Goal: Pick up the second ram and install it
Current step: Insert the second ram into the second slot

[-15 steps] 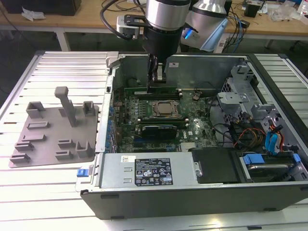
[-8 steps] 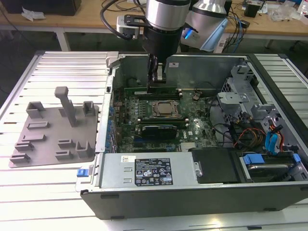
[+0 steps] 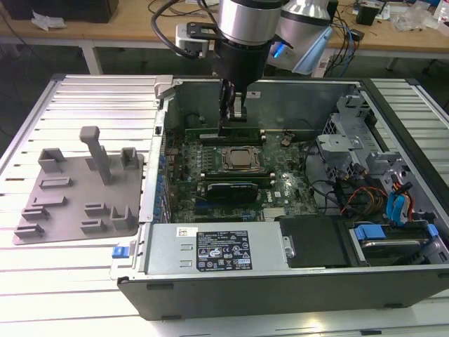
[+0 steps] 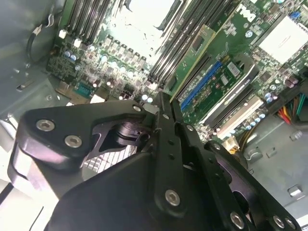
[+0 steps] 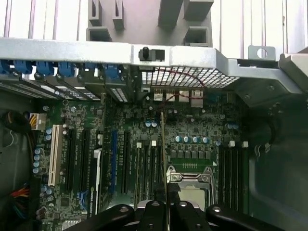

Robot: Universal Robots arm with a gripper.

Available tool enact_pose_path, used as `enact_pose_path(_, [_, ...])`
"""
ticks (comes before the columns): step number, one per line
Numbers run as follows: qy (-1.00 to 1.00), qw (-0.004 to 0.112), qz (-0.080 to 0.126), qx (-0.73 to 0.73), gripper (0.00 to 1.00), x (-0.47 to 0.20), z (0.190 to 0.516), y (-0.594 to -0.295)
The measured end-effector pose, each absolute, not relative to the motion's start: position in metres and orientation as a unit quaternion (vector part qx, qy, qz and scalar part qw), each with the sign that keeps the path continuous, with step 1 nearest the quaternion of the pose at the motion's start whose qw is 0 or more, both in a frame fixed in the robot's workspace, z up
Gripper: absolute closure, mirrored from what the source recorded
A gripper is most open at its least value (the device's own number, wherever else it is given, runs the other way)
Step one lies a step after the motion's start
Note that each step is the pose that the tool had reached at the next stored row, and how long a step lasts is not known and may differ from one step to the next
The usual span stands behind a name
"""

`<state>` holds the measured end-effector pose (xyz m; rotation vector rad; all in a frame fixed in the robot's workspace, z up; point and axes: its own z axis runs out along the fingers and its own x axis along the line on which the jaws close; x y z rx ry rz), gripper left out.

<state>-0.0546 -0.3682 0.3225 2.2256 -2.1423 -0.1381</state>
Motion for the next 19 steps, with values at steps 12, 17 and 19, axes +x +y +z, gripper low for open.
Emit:
enact_pose_path(12, [-0.693,0.028,-0.048,0.719,0.89,-0.031,0.279,-0.369])
enact_pose_path(17, [-0.693,0.028,-0.048,0.719,0.89,-0.03,0.265,-0.369])
enact_pose_path(19, [-0.693,0.028,-0.048,0.719,0.89,-0.03,0.263,-0.369])
